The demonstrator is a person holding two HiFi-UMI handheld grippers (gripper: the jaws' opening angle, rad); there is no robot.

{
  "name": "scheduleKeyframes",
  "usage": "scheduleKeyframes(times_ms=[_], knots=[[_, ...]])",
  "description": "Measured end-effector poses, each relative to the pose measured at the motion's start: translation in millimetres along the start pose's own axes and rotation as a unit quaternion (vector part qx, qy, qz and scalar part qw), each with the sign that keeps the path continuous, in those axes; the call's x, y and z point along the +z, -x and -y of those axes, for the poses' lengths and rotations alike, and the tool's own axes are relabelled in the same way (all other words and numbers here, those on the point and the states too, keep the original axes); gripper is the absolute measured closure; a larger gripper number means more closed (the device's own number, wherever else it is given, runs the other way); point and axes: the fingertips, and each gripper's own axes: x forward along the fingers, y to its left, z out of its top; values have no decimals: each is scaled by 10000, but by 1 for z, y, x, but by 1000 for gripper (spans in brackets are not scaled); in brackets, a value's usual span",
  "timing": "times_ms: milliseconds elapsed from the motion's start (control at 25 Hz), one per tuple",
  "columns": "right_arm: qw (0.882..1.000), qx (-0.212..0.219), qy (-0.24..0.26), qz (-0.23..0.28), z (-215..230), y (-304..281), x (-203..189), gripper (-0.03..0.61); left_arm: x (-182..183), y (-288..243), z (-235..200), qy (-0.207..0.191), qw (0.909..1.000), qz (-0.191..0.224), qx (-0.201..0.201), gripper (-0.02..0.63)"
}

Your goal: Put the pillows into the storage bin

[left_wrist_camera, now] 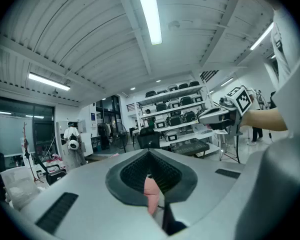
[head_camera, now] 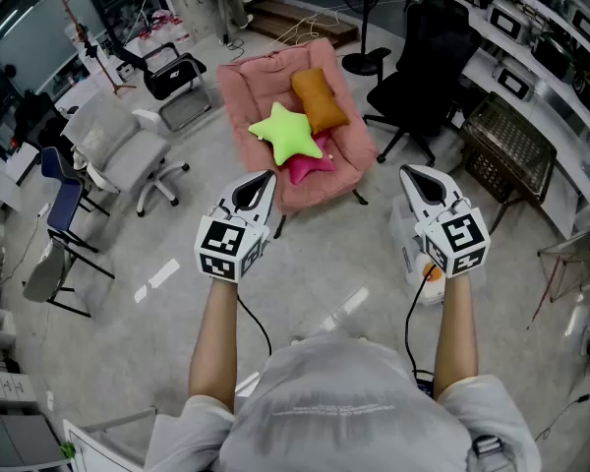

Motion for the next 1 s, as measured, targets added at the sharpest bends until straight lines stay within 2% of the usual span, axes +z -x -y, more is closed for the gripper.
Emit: scheduleKeyframes(times_ms=[160,400,680,720,800,840,1000], knots=[[10000,-25,26,-16,2,3,-2,555,4,-2,4,-13,10000,35,20,598],[9997,59,-255,18,10,8,-8,556,4,-12,16,-249,9997,18,36,598],[9999,58,-120,10,22,13,-20,550,-8,-23,34,38,9999,-140,-92,593],[9999,80,-84,-34,24,13,-24,524,-9,-25,37,70,9998,-155,-87,569],[9998,169,-68,-115,27,12,-31,445,-12,-30,42,81,9997,-214,-71,457],[9997,209,-85,-137,30,13,-34,401,-14,-32,46,68,9996,-248,-66,430],[9993,278,-214,-95,45,17,-46,376,-20,-40,60,103,9992,-371,-40,430]])
